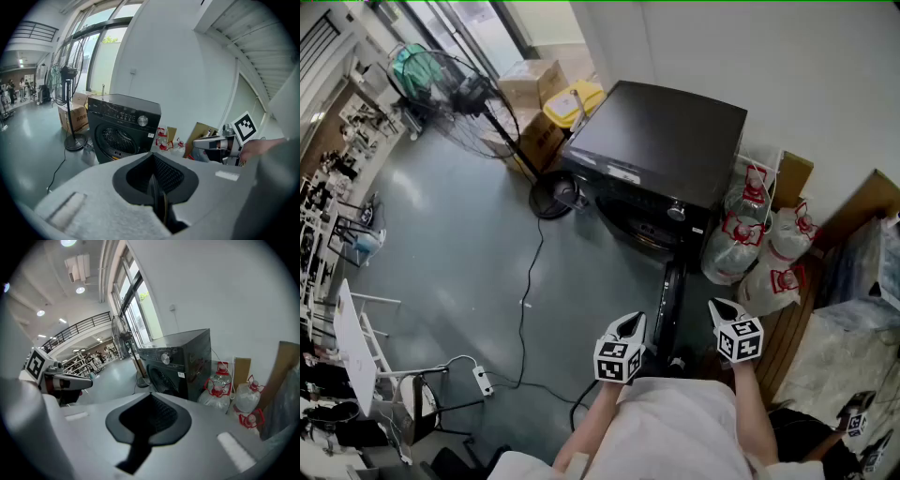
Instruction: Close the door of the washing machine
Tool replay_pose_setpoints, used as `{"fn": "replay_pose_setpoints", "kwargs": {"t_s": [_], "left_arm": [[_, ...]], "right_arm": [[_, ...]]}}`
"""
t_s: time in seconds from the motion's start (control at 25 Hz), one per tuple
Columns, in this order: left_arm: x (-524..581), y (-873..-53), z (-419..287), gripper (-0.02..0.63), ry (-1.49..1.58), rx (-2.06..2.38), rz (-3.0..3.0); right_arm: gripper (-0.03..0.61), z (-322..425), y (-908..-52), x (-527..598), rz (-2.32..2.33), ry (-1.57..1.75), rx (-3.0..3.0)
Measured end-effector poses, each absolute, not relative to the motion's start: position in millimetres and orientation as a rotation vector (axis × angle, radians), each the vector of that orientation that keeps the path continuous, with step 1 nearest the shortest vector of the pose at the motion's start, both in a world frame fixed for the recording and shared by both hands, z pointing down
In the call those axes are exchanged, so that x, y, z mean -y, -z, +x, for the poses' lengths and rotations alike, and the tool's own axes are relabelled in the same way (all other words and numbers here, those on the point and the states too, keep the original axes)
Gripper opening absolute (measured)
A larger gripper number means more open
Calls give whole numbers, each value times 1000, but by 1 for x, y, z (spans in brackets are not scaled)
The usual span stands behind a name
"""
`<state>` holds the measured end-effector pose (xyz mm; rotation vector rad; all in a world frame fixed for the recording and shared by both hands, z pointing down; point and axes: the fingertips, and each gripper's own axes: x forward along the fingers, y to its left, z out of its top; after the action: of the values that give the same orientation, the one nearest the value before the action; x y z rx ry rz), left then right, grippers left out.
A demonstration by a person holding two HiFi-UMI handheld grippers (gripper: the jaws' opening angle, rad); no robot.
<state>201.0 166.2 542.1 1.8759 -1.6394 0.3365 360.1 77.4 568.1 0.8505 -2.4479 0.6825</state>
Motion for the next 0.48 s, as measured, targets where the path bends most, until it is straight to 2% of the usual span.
{"fn": "replay_pose_setpoints", "kwargs": {"t_s": [0.48], "left_arm": [[-153,-560,199,6,-367,1603,1900]], "right_arm": [[-2,353,-575,-63,906,-833,2437]]}}
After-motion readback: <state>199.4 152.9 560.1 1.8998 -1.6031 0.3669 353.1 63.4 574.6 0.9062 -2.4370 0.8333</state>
